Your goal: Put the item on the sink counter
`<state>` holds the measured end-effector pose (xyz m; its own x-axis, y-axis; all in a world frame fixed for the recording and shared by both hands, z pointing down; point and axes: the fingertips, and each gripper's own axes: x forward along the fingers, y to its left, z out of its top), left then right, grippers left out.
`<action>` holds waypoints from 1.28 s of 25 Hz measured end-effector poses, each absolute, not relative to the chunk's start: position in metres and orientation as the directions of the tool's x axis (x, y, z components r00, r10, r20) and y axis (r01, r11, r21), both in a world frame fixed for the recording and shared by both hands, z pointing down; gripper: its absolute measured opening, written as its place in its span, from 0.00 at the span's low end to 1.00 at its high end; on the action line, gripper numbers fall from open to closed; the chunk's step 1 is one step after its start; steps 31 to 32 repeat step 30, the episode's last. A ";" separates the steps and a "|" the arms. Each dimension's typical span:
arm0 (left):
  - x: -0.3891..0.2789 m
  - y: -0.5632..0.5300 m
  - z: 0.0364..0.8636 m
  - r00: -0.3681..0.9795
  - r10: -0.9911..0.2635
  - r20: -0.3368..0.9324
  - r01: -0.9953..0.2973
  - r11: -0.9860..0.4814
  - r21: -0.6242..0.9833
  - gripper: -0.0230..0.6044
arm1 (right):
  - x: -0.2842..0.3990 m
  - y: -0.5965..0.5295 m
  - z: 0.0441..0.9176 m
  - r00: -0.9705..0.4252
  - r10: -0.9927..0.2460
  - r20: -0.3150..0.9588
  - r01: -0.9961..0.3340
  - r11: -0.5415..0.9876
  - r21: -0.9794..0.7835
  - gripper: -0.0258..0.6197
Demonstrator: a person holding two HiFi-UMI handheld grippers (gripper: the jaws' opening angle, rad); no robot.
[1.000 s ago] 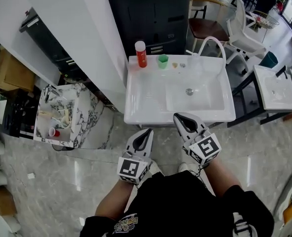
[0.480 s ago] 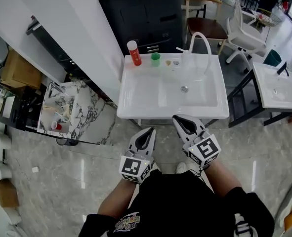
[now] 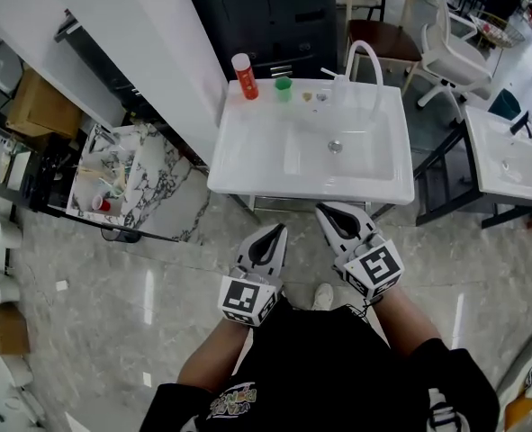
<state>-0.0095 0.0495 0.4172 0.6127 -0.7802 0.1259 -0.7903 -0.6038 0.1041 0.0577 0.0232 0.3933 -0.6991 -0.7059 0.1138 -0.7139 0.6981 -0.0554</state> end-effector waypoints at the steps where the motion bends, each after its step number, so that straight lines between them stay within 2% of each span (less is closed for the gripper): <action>1: -0.008 0.052 0.417 0.610 -0.783 0.124 -0.792 -0.601 0.104 0.06 | 0.059 0.026 0.393 -0.702 -0.703 0.114 -0.711 0.702 -0.053 0.12; 32: 0.016 0.084 0.415 0.597 -0.791 0.130 -0.802 -0.593 0.070 0.06 | 0.077 0.057 0.393 -0.729 -0.679 0.094 -0.684 0.728 -0.047 0.12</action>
